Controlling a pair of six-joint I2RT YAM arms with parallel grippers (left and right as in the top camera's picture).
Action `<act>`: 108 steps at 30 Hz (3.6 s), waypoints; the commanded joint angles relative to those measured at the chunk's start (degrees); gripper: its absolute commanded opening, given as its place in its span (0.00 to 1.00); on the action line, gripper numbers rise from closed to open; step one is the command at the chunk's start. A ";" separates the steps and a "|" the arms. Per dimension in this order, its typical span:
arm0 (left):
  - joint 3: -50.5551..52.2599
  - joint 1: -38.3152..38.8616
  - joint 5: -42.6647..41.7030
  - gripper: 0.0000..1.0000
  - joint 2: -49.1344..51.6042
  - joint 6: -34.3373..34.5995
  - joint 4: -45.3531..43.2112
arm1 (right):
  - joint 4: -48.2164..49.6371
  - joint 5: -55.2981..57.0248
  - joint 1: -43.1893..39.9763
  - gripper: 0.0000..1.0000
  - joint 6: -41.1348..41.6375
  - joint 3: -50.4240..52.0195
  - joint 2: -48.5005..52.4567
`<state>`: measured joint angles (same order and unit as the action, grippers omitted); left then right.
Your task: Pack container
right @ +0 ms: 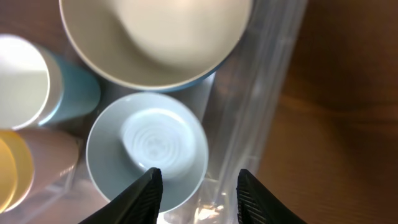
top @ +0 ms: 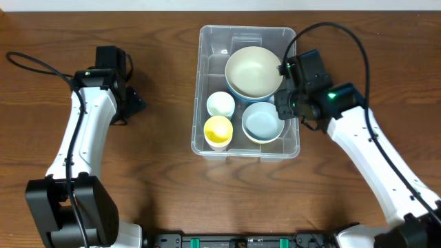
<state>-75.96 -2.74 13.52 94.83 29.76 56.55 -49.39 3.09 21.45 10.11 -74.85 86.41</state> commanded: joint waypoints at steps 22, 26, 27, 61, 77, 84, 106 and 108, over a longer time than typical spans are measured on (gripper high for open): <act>0.09 -0.09 0.70 0.98 -0.22 -0.17 0.11 | 0.04 3.54 -14.80 0.99 4.22 -0.22 -24.79; 0.09 -0.09 0.70 0.98 -0.22 -0.15 0.11 | -0.42 3.54 -14.80 0.99 4.22 -0.22 -24.74; 0.11 -0.09 0.70 0.98 -0.22 -0.15 0.11 | -0.59 3.54 -14.80 0.99 4.22 -0.22 -24.68; 0.09 -0.09 0.70 0.98 -0.22 -0.15 0.09 | 38.93 4.15 -16.92 0.99 -13.55 27.85 -64.08; 0.09 -0.09 0.70 0.98 -0.22 -0.15 0.09 | 67.89 -10.91 -23.17 0.99 -15.45 62.05 -83.43; 0.09 -0.09 0.70 0.98 -0.22 -0.15 0.09 | 70.23 -10.84 -23.19 0.99 -15.37 69.90 -85.88; 0.09 -0.09 0.70 0.98 -0.22 -0.15 0.09 | 50.69 -11.06 -23.32 0.99 -16.17 74.55 -86.14; 0.11 -0.09 0.70 0.98 -0.22 -0.15 0.09 | 49.11 -11.08 -23.32 0.99 -16.15 74.55 -86.14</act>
<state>-75.96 -2.74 13.52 94.83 29.76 56.53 0.62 -7.57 -1.28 -5.28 -0.40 0.69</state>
